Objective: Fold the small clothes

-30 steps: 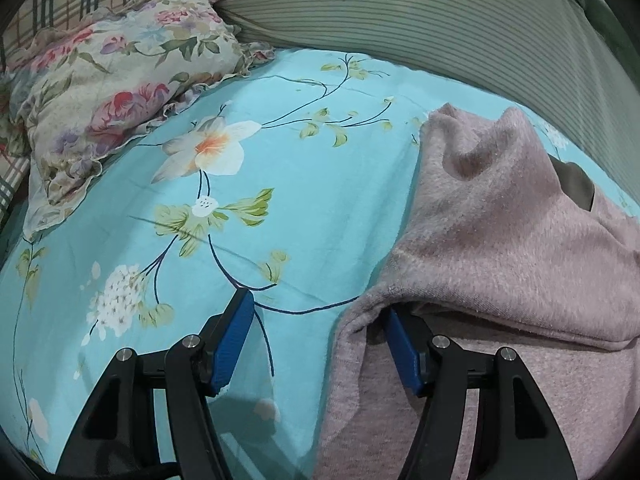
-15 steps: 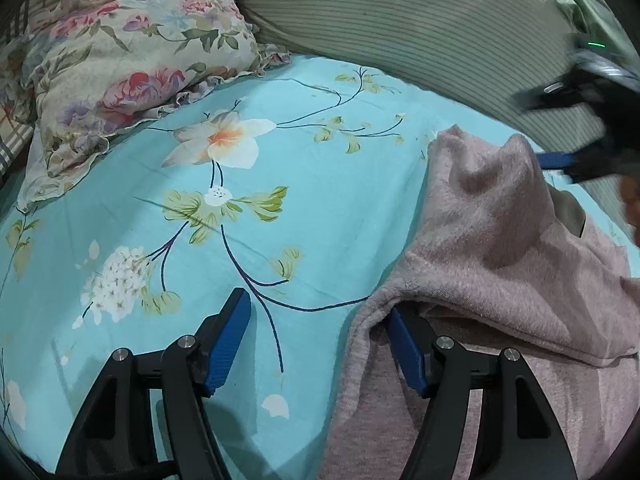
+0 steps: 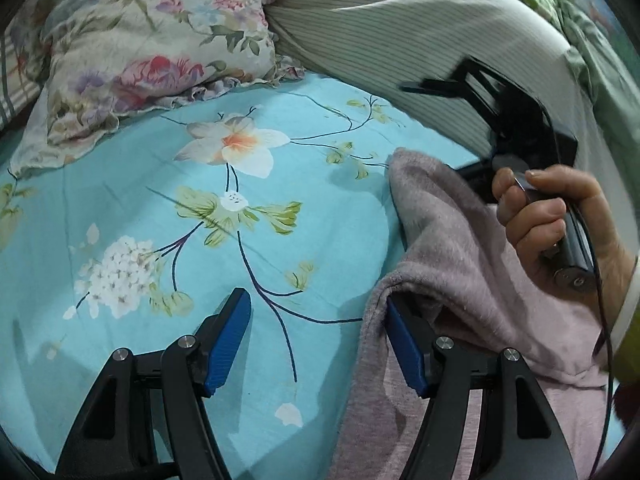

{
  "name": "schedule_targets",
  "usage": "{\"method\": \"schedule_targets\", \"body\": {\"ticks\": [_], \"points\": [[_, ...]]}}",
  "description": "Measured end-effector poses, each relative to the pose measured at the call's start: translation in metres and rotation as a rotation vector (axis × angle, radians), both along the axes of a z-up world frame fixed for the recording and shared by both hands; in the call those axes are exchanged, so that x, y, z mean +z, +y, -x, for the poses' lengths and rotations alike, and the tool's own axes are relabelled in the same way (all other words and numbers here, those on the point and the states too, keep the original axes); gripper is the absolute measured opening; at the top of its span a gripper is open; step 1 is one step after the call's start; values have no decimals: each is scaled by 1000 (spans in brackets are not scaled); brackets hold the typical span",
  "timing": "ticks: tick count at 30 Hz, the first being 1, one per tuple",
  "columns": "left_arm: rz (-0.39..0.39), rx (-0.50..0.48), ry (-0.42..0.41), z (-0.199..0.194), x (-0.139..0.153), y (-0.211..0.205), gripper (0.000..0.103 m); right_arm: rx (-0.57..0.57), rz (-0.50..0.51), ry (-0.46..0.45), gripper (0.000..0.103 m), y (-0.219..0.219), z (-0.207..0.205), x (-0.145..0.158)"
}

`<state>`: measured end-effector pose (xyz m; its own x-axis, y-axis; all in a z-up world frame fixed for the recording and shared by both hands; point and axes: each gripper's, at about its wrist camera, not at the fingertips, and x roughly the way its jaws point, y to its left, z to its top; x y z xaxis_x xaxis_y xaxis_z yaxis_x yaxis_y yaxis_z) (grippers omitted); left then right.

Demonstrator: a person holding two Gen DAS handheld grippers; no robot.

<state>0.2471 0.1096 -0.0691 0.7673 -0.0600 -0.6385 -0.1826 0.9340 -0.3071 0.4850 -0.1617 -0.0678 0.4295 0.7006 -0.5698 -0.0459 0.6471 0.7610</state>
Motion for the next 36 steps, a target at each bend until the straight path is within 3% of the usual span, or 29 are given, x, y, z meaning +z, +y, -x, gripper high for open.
{"method": "schedule_targets", "body": {"ticks": [5,9,11,13,15,17,21,26,28,29,33,36], "points": [[61,21,0,5,3,12,68,-112,170,-104,84,-76,84,53],[120,38,20,11,5,27,68,-319,341,-137,83,-156,174,81],[115,20,36,12,8,26,68,-444,379,-149,83,-196,216,89],[89,-11,50,9,14,20,68,-577,394,-145,77,-234,259,93],[57,-35,45,6,23,12,68,-639,388,-114,69,-261,285,86],[21,-64,37,0,34,0,68,-626,401,-85,59,-267,292,77],[-111,-87,51,-24,44,-25,68,-573,448,-89,49,-260,284,61],[-199,-95,103,-47,35,-36,68,-534,464,-25,46,-247,265,30],[-235,-90,125,-53,28,-38,68,-491,452,-11,16,-244,257,21],[-256,-88,133,-55,26,-40,68,-471,436,-3,4,-243,256,22],[-324,-84,152,-62,17,-45,68,-506,533,-106,4,-247,281,78],[-330,-69,160,-63,11,-41,68,-520,600,-47,4,-263,290,87]]}}
